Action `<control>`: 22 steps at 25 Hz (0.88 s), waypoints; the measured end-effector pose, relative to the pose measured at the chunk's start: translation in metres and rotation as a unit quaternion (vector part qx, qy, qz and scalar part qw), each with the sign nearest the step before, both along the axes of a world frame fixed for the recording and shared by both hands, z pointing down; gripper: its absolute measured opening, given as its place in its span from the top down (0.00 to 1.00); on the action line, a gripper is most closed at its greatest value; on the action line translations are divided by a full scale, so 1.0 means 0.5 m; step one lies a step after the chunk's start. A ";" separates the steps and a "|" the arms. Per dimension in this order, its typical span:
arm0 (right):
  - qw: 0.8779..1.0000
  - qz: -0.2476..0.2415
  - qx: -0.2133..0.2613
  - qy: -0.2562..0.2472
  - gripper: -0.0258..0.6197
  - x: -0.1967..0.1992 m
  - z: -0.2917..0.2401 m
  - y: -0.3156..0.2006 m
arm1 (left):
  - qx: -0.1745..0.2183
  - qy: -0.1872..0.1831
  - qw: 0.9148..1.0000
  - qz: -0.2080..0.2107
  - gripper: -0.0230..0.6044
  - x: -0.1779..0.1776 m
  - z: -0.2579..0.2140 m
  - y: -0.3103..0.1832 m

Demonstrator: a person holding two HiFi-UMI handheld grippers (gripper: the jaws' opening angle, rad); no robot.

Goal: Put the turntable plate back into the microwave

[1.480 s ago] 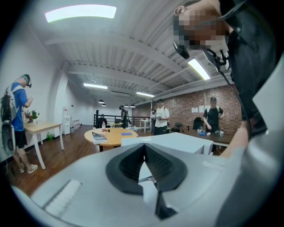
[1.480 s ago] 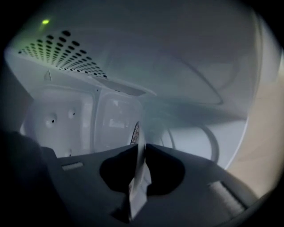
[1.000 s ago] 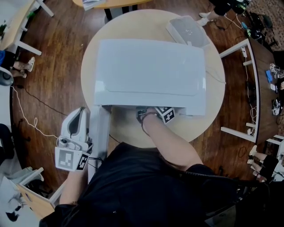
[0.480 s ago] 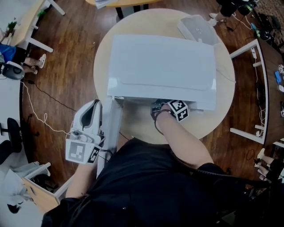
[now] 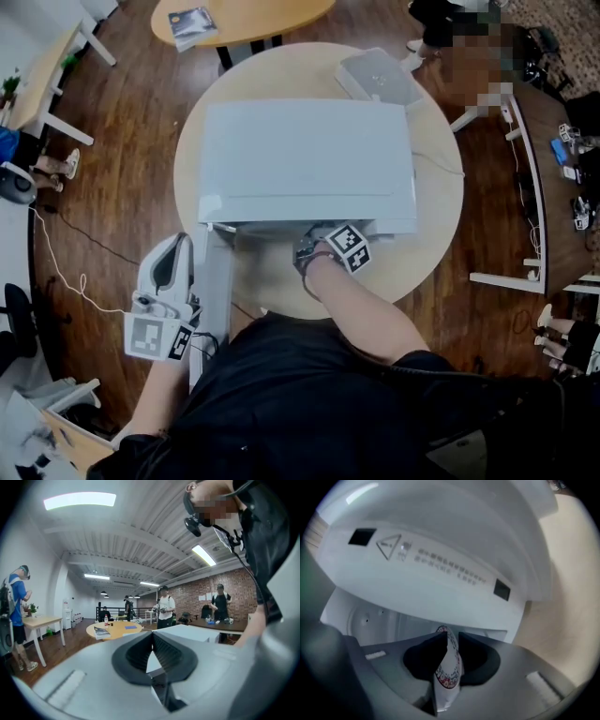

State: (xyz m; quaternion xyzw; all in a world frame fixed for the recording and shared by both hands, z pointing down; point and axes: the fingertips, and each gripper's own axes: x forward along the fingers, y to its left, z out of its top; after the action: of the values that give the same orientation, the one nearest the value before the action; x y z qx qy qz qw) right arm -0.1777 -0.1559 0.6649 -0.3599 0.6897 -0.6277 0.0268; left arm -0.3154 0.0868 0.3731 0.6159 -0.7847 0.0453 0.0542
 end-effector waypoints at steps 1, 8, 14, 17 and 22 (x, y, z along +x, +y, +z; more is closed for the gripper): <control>1.000 -0.002 0.000 -0.001 0.86 -0.002 -0.001 0.005 | 0.001 0.000 1.000 0.000 0.96 -0.001 -0.003 0.001; 0.999 -0.031 0.012 0.000 0.86 0.027 -0.022 0.005 | 0.017 -0.005 1.000 0.009 0.96 0.033 -0.010 -0.024; 0.995 -0.091 0.046 -0.009 0.86 0.027 -0.065 0.036 | 0.025 0.001 1.000 0.019 0.96 0.052 -0.007 -0.025; 0.982 -0.165 0.089 -0.012 0.86 0.021 -0.105 0.074 | 0.029 0.008 0.999 0.027 0.96 0.067 -0.004 -0.036; 0.971 -0.213 0.100 -0.036 0.86 0.074 -0.155 0.099 | 0.026 0.010 0.998 0.049 0.96 0.113 0.013 -0.076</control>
State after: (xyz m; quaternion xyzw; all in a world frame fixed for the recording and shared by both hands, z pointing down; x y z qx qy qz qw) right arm -0.1409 -0.1065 0.5875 -0.1773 0.8082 -0.5596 -0.0474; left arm -0.2590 0.0487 0.3794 0.6553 -0.7538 0.0215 0.0434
